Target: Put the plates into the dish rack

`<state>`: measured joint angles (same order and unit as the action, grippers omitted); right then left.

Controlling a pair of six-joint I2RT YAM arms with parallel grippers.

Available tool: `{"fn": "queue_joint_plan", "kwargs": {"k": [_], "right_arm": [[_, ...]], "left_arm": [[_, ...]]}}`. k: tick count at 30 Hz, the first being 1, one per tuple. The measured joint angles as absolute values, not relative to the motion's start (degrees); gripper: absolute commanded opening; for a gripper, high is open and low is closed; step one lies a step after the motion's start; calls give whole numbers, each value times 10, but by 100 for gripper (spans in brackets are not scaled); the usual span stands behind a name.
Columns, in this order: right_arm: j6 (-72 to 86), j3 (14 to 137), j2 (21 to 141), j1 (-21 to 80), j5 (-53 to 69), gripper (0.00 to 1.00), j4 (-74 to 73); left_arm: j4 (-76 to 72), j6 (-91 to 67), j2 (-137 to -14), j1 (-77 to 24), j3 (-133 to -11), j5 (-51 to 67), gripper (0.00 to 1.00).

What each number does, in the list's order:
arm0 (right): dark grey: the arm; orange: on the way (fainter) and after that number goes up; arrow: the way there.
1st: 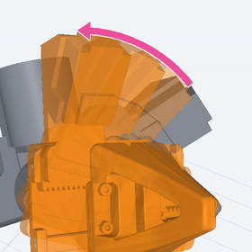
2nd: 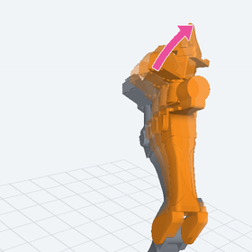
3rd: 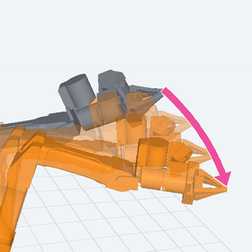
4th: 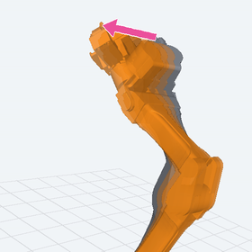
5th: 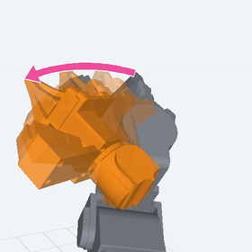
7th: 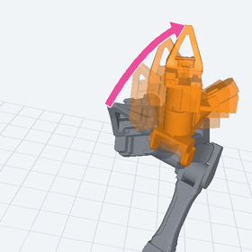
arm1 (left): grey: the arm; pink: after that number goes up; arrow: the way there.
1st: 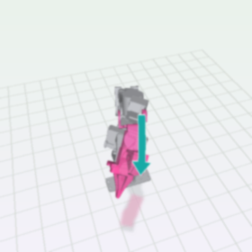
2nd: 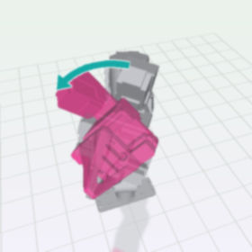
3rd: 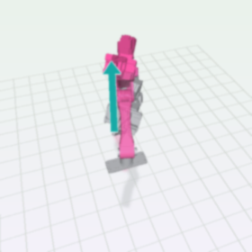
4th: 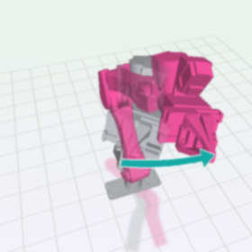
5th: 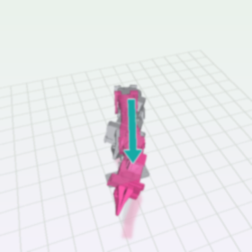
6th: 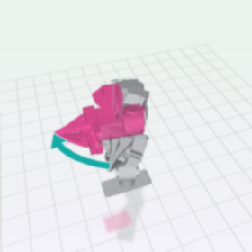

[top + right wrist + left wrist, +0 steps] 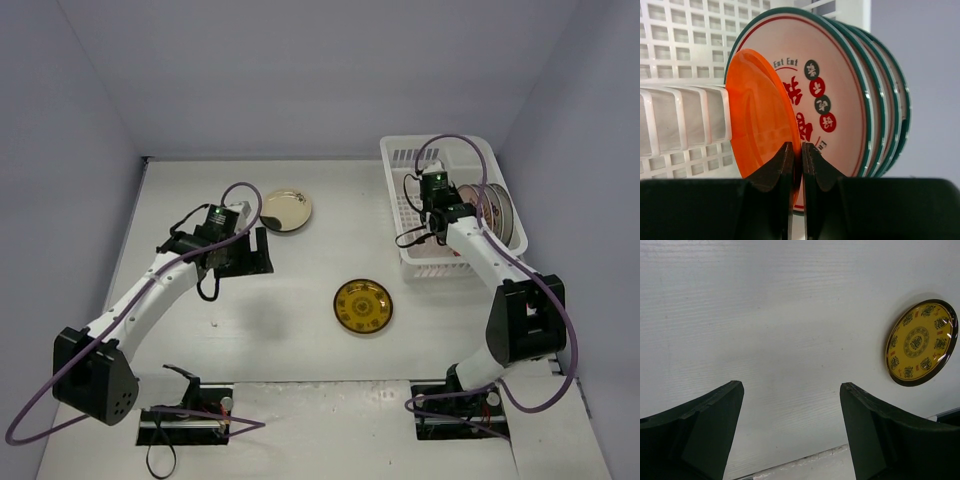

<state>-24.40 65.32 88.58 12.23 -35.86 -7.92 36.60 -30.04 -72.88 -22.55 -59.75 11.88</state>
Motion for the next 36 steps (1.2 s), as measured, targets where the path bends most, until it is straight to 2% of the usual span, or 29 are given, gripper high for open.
{"fn": "queue_joint_plan", "kwargs": {"k": [3, 6, 9, 11, 12, 18, 25, 31, 36], "right_arm": [[-228, 649, 891, 112, -335, 1, -79], [-213, 648, 892, 103, -316, 6, -79], [-197, 648, 892, 96, -295, 28, -79], [-192, 648, 892, 96, -282, 33, -80], [-189, 648, 892, 96, -276, 41, -80], [-175, 654, 886, 96, -254, 56, -99], [-149, 702, 794, 101, -209, 63, -143], [-106, 719, 666, 103, -147, 65, -154], [-72, 711, 605, 103, -98, 66, -174]], "left_arm": [[362, -301, -733, -231, -597, 123, 78], [356, -303, -735, -237, -597, 128, 78], [349, -307, -735, -244, -596, 135, 78], [342, -309, -737, -251, -593, 140, 79], [339, -311, -739, -255, -592, 142, 78], [317, -328, -755, -281, -581, 152, 78], [270, -362, -787, -320, -573, 154, 77], [218, -388, -859, -378, -574, 154, 70], [189, -404, -932, -422, -591, 155, 66]]}}
